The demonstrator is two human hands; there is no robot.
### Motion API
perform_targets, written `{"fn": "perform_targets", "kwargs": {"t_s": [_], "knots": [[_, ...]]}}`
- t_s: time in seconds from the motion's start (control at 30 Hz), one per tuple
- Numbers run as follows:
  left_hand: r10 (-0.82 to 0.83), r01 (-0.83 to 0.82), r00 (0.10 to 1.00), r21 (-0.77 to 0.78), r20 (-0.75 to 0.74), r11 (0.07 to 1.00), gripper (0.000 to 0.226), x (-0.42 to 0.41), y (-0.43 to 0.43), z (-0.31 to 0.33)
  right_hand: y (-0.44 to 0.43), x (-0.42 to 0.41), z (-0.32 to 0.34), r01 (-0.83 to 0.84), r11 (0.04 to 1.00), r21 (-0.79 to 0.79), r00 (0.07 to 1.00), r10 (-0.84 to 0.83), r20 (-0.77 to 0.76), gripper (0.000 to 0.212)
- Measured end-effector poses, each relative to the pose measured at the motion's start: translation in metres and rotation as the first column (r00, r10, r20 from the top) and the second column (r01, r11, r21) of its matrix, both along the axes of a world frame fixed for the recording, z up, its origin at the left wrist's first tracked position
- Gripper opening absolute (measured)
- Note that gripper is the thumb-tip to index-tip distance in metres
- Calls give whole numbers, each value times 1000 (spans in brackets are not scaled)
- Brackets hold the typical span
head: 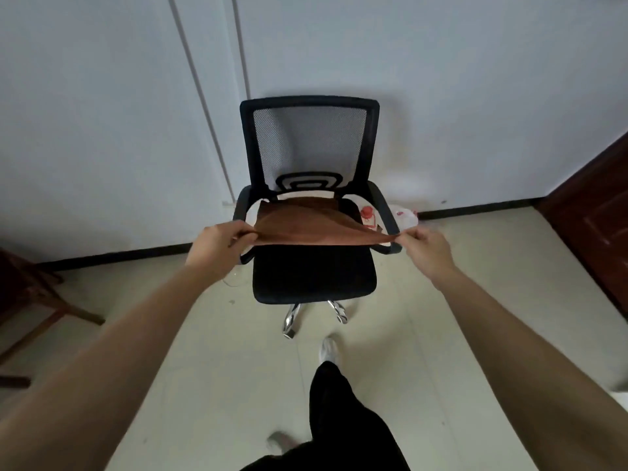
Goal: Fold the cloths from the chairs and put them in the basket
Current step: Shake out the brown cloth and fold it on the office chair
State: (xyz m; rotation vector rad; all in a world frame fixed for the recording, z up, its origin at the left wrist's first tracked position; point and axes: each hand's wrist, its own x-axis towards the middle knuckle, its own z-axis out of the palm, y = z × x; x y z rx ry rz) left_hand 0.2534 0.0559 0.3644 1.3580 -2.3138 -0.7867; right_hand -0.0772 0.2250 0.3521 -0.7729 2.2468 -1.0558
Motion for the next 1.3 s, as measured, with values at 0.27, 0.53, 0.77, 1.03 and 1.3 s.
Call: {"fn": "perform_targets", "kwargs": {"t_s": [0.27, 0.53, 0.77, 1.03, 1.3], "knots": [[-118, 54, 963, 257, 241, 965, 15, 28, 90, -126, 89, 47, -106, -125, 923, 364, 992, 124, 26, 14], [-134, -14, 919, 369, 372, 929, 17, 25, 98, -175, 90, 41, -144, -205, 880, 429, 979, 188, 83, 15], [22, -209, 903, 393, 429, 896, 21, -26, 16, -188, -1, -20, -163, -234, 903, 360, 970, 190, 154, 15], [58, -253, 846, 303, 530, 919, 28, -88, -99, -207, -132, -83, -201, -360, 868, 340, 932, 348, 99, 27], [219, -385, 860, 305, 461, 871, 28, -138, -194, -262, -244, -120, -270, -390, 870, 303, 912, 410, -2, 27]]}}
